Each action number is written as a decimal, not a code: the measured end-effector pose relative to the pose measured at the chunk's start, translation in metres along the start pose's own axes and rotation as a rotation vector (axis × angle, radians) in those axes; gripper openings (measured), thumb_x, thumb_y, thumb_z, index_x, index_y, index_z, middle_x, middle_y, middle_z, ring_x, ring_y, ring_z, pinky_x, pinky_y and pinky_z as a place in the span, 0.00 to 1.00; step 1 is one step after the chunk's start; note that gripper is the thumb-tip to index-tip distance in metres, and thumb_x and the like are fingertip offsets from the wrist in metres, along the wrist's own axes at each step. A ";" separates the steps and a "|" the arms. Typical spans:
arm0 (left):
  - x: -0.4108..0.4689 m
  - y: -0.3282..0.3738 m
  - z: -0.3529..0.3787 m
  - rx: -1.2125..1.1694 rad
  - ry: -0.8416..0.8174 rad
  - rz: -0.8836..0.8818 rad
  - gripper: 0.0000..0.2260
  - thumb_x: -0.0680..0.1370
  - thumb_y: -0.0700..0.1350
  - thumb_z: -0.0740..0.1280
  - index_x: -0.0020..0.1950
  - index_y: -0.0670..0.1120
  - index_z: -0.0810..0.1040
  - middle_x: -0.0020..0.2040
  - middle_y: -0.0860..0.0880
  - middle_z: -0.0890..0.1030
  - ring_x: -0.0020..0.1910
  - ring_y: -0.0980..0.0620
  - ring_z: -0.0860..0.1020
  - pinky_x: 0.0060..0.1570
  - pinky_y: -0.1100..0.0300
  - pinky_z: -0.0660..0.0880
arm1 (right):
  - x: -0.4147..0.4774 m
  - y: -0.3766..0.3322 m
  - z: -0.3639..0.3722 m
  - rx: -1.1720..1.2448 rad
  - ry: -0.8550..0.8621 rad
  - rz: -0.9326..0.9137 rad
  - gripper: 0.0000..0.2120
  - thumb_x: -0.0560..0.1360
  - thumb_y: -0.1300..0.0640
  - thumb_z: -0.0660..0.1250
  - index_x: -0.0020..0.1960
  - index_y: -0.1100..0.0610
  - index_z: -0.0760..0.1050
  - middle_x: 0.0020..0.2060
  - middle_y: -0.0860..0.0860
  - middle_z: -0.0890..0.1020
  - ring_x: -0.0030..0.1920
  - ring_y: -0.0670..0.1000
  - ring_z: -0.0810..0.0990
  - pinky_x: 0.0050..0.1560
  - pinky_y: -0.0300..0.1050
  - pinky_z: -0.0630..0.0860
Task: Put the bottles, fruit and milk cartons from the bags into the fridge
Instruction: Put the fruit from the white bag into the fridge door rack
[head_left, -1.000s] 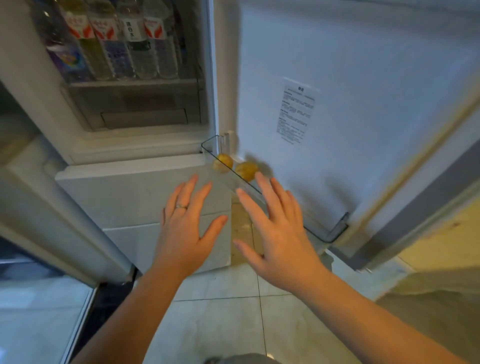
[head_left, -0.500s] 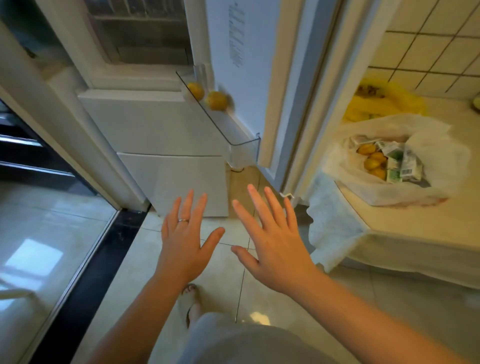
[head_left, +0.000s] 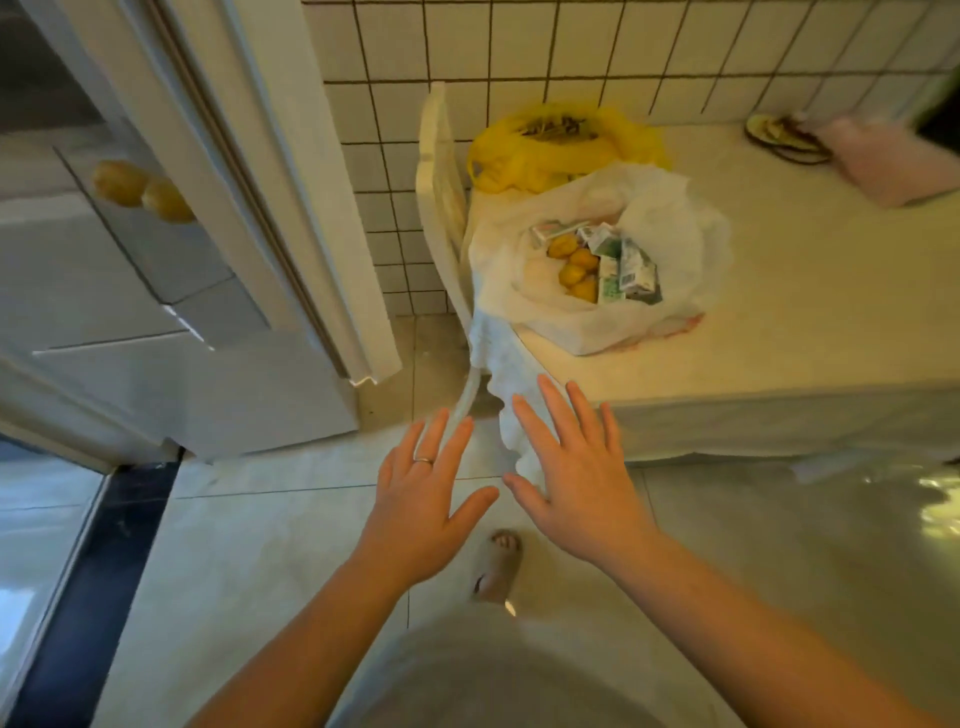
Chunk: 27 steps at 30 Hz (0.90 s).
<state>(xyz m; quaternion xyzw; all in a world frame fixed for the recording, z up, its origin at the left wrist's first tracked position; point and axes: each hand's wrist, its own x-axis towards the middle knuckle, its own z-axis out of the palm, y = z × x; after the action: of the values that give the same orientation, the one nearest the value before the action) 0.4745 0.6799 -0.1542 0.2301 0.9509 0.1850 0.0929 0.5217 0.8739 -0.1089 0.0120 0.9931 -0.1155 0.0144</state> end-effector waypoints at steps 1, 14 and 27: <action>0.012 0.008 0.004 -0.007 -0.006 0.023 0.34 0.77 0.74 0.44 0.79 0.65 0.38 0.82 0.56 0.41 0.81 0.50 0.41 0.74 0.51 0.43 | 0.003 0.013 -0.002 0.004 0.001 0.025 0.36 0.76 0.33 0.49 0.80 0.47 0.53 0.81 0.52 0.49 0.80 0.59 0.46 0.76 0.66 0.49; 0.225 0.070 0.031 -0.138 -0.032 -0.010 0.38 0.75 0.75 0.42 0.81 0.58 0.52 0.82 0.53 0.52 0.81 0.48 0.49 0.77 0.45 0.53 | 0.130 0.170 -0.043 -0.040 -0.082 0.098 0.37 0.74 0.33 0.41 0.81 0.44 0.46 0.81 0.48 0.45 0.80 0.55 0.40 0.78 0.60 0.43; 0.368 0.103 0.056 -0.224 -0.098 -0.208 0.21 0.78 0.62 0.64 0.68 0.56 0.72 0.66 0.53 0.77 0.64 0.49 0.74 0.66 0.51 0.69 | 0.304 0.256 -0.044 -0.095 -0.310 -0.098 0.25 0.80 0.48 0.61 0.76 0.48 0.64 0.73 0.47 0.69 0.73 0.53 0.65 0.72 0.50 0.60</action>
<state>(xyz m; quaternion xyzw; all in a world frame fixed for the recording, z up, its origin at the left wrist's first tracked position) 0.2085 0.9561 -0.1983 0.1275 0.9373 0.2679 0.1830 0.2233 1.1397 -0.1340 -0.0549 0.9827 -0.0692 0.1625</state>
